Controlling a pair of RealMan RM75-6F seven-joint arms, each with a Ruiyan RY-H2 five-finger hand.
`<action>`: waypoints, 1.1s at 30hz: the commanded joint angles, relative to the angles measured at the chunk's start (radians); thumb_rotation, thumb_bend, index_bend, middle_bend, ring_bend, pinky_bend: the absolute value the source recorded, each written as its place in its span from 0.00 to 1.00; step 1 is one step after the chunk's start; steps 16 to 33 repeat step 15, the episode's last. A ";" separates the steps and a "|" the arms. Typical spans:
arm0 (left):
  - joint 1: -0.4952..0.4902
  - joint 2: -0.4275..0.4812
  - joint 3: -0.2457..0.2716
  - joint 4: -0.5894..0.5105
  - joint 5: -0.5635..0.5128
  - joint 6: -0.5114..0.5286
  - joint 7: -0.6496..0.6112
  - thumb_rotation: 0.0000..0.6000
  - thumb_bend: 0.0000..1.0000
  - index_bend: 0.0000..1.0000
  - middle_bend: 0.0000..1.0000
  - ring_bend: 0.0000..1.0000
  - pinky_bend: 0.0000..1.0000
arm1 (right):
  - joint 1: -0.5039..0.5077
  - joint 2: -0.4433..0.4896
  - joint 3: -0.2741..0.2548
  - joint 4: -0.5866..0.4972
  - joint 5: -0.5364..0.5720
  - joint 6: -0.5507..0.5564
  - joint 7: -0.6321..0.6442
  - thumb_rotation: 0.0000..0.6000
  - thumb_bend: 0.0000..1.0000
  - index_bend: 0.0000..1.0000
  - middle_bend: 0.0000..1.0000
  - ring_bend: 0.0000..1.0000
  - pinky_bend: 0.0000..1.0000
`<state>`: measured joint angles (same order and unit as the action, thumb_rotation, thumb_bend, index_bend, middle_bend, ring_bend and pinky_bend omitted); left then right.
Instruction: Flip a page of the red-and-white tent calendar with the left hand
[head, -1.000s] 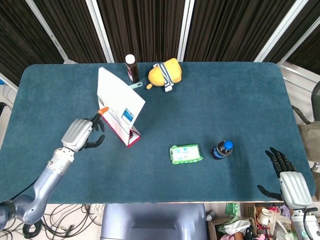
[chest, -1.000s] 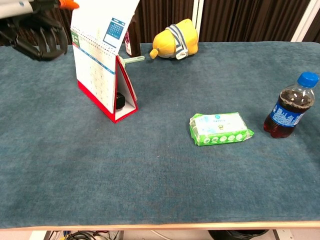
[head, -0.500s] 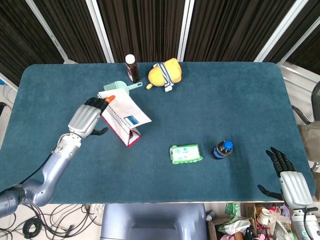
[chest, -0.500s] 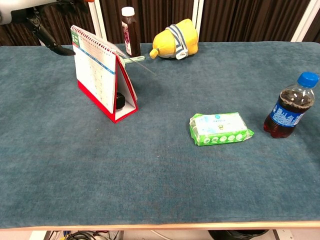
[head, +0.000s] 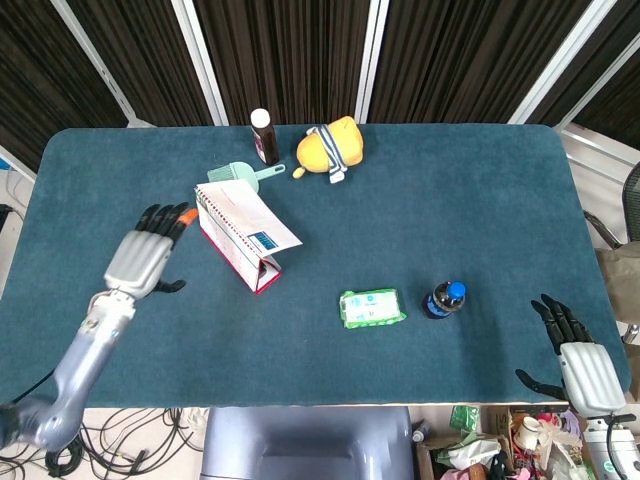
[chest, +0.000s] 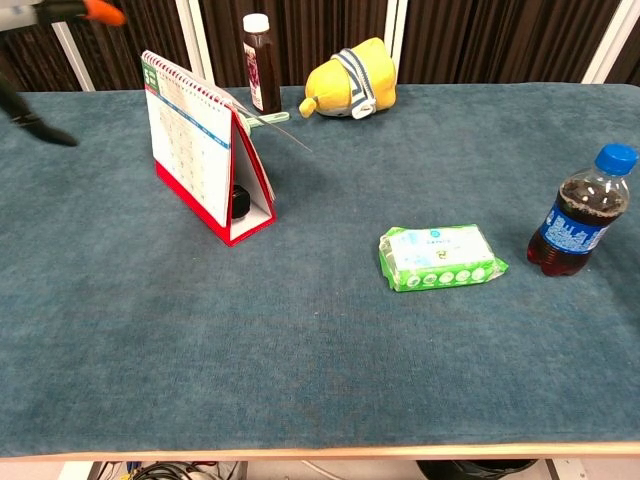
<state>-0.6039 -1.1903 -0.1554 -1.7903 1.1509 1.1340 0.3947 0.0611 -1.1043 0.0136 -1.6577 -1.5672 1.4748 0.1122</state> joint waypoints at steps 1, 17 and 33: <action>0.110 0.036 0.088 -0.027 0.117 0.126 -0.033 1.00 0.01 0.00 0.00 0.00 0.00 | 0.000 -0.001 -0.001 0.001 -0.002 0.001 -0.005 1.00 0.10 0.00 0.00 0.00 0.17; 0.371 0.014 0.252 0.138 0.320 0.398 -0.187 1.00 0.01 0.00 0.00 0.00 0.00 | -0.002 -0.013 -0.001 0.015 -0.014 0.013 -0.035 1.00 0.10 0.00 0.00 0.00 0.17; 0.371 0.014 0.252 0.138 0.320 0.398 -0.187 1.00 0.01 0.00 0.00 0.00 0.00 | -0.002 -0.013 -0.001 0.015 -0.014 0.013 -0.035 1.00 0.10 0.00 0.00 0.00 0.17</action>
